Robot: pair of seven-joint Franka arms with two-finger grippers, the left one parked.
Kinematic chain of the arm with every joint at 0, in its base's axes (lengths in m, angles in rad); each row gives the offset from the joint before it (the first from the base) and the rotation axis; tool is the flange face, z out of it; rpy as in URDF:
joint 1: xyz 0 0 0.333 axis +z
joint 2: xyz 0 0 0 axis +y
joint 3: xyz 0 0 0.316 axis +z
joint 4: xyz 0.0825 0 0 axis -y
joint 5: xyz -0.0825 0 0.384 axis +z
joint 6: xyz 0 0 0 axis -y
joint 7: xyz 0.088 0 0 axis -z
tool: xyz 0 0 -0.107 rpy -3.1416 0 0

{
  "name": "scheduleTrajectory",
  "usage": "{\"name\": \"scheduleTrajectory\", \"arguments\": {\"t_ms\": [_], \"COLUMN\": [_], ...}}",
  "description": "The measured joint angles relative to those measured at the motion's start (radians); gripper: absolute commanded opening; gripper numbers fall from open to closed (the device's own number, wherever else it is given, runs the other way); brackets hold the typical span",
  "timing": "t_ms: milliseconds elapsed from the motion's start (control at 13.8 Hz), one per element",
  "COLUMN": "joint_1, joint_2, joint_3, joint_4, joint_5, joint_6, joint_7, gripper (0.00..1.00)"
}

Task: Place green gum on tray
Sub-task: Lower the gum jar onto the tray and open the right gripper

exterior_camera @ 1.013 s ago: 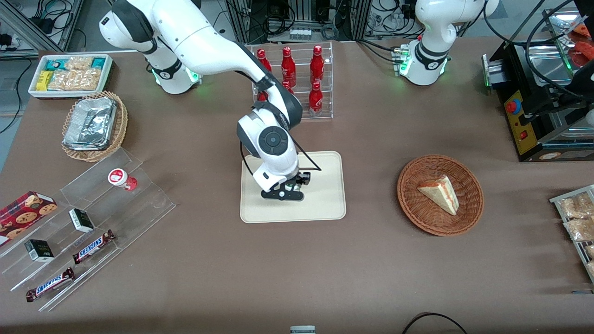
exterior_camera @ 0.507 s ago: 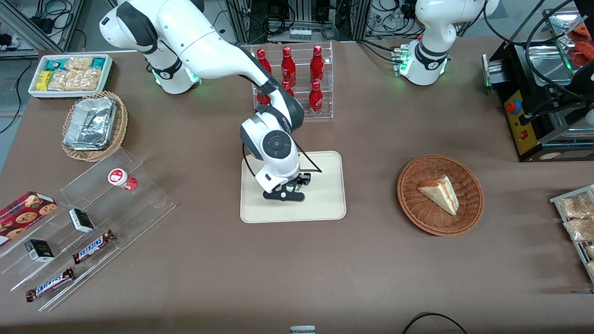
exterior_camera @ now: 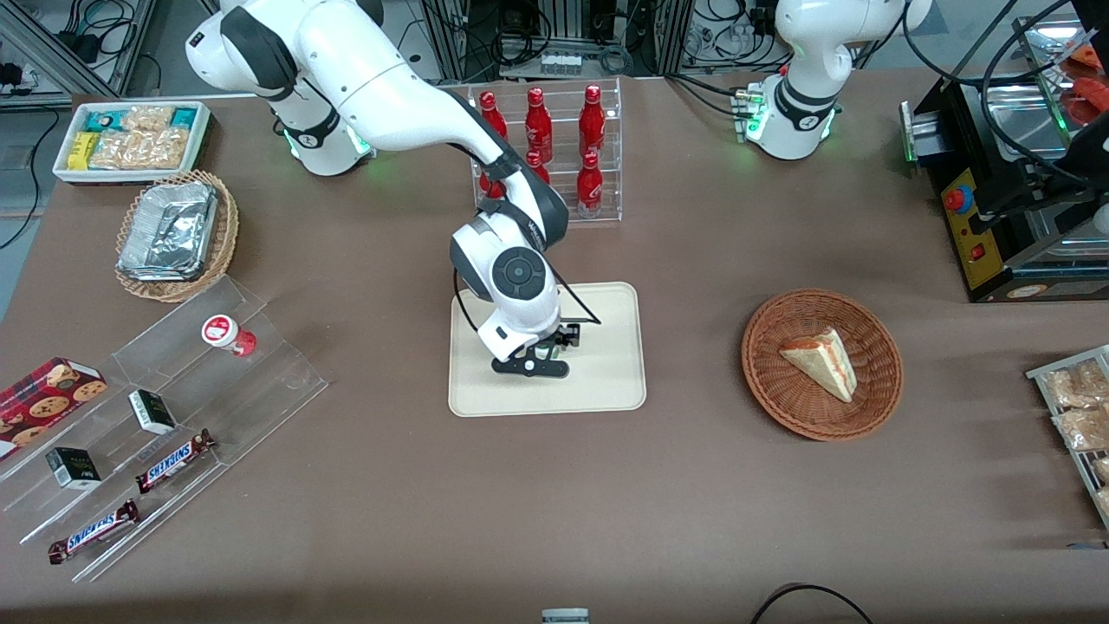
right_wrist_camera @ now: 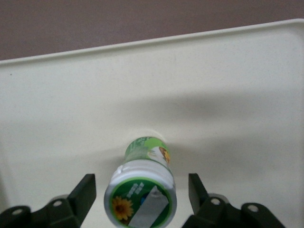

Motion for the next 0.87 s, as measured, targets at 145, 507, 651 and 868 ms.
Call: {"name": "scheduleTrajectory", "arguments": {"t_ms": [145, 507, 651, 868], "joint_1": [0.01, 0.014, 0.014, 0.014], "joint_2": [0.005, 0.005, 0.005, 0.003], "joint_3": [-0.001, -0.006, -0.009, -0.01], "joint_4": [0.0, 0.008, 0.009, 0.011], "joint_5": [0.0, 0.0, -0.003, -0.004], "joint_6": [0.0, 0.0, 0.0, 0.0], "joint_7": [0.0, -0.003, -0.01, -0.022], "gripper": [1.0, 1.0, 1.0, 1.0]}}
